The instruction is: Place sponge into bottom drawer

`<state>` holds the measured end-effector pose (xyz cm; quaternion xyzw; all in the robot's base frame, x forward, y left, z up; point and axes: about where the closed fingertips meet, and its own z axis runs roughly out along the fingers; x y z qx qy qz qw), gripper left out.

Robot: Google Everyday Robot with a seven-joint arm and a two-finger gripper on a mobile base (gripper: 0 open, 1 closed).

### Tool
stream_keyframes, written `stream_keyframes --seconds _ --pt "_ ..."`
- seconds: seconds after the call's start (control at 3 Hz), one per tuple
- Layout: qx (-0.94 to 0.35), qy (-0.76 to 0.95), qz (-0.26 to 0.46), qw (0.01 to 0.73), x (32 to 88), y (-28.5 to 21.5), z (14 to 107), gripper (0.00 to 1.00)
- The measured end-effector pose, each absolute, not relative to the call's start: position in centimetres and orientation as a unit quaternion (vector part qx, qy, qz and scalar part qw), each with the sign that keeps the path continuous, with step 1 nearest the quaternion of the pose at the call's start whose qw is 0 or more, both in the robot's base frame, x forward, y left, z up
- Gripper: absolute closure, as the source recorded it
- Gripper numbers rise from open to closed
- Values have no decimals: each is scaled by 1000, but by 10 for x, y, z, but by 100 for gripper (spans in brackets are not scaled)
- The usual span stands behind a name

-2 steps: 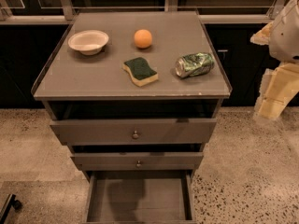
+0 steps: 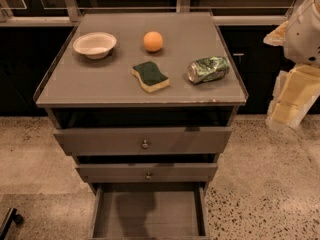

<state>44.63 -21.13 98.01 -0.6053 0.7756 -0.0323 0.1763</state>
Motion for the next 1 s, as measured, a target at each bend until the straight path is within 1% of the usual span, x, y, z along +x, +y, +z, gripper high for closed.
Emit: stream_keyframes --seconds 1.0 --pt "-619 741 86 245 558 -152 960 0"
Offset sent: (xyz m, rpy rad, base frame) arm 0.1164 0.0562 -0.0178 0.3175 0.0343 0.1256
